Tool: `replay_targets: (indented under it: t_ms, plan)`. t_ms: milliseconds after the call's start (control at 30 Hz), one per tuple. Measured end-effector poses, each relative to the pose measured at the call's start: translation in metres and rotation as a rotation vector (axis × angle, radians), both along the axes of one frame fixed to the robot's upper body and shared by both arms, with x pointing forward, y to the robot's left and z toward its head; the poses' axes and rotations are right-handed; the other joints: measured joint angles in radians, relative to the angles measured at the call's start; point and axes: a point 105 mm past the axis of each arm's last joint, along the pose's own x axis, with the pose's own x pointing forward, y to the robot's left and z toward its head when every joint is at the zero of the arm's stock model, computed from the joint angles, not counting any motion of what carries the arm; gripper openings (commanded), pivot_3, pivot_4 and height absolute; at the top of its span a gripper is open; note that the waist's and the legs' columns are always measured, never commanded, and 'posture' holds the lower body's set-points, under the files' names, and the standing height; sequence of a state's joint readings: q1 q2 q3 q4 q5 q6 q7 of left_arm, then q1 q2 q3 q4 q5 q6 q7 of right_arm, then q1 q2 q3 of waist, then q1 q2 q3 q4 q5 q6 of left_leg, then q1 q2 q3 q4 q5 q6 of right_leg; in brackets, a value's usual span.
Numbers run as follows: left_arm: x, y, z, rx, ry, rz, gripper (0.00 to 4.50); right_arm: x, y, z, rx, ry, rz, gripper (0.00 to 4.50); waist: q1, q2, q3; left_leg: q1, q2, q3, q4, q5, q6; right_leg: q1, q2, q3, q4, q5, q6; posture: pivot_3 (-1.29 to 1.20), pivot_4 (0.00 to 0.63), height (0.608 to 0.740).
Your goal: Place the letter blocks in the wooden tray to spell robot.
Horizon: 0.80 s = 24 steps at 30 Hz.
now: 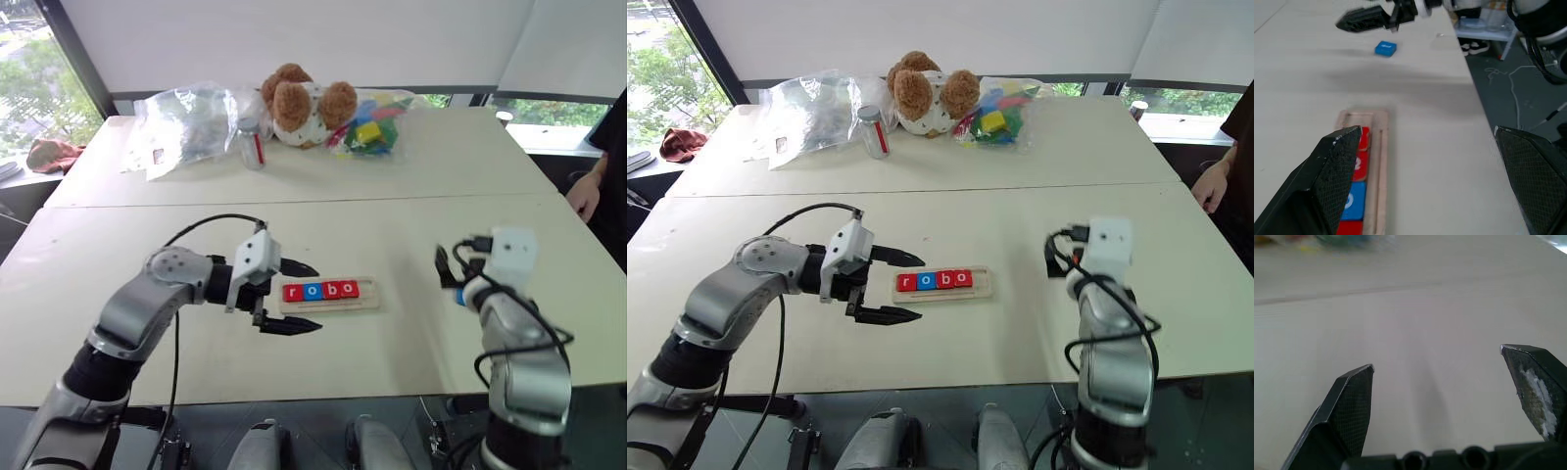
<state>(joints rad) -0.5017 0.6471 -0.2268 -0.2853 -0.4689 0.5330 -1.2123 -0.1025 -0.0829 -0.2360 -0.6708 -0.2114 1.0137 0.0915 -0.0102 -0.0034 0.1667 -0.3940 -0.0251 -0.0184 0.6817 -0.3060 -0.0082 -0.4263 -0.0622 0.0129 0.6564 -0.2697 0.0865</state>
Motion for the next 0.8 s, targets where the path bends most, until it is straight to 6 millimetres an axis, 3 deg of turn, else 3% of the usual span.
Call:
replay_targets:
  t_ms: [167,500,633,733,767,800]
  plan:
    - [0.006,-0.008,-0.003,0.003,-0.012,-0.035,4.50,-0.018,0.002,-0.029,0.044,0.100,-0.071,4.45,-0.010,0.000,0.000,0.004,0.001,0.004,0.000,-0.002,0.004,0.000,0.004,0.004,0.004,0.000,0.000,0.00,0.150,0.740]
    - [0.011,-0.008,-0.005,-0.002,-0.018,-0.006,4.50,-0.011,0.004,-0.041,0.107,0.122,-0.042,4.45,-0.009,-0.003,-0.002,0.005,0.003,0.004,0.001,-0.002,0.004,0.001,0.006,0.004,0.005,0.000,0.000,0.00,0.150,0.740]
    - [0.010,-0.008,-0.005,-0.002,-0.017,0.007,4.50,-0.006,0.003,-0.044,0.117,0.118,-0.037,3.16,-0.008,-0.005,-0.003,0.006,0.003,0.004,0.001,-0.002,0.004,0.002,0.006,0.004,0.005,0.000,0.000,0.00,0.150,0.740]
    - [0.010,-0.006,-0.008,0.005,-0.008,0.022,4.50,-0.004,0.005,-0.045,0.124,0.118,-0.024,1.50,-0.002,-0.005,-0.003,0.006,0.003,0.004,0.001,-0.002,0.004,0.002,0.005,0.004,0.005,0.000,0.000,0.00,0.150,0.740]
    - [0.010,-0.005,-0.008,0.008,-0.006,0.025,4.50,-0.003,0.005,-0.044,0.119,0.117,-0.022,1.14,0.000,-0.005,-0.003,0.006,0.002,0.004,0.001,-0.002,0.004,0.002,0.005,0.004,0.005,0.000,0.000,0.00,0.150,0.740]
    - [0.011,-0.005,-0.008,0.009,-0.007,0.027,4.50,-0.003,0.005,-0.045,0.117,0.118,-0.020,1.16,0.000,-0.006,-0.004,0.006,0.002,0.004,0.001,-0.002,0.004,0.002,0.005,0.004,0.004,0.000,0.000,0.00,0.150,0.740]
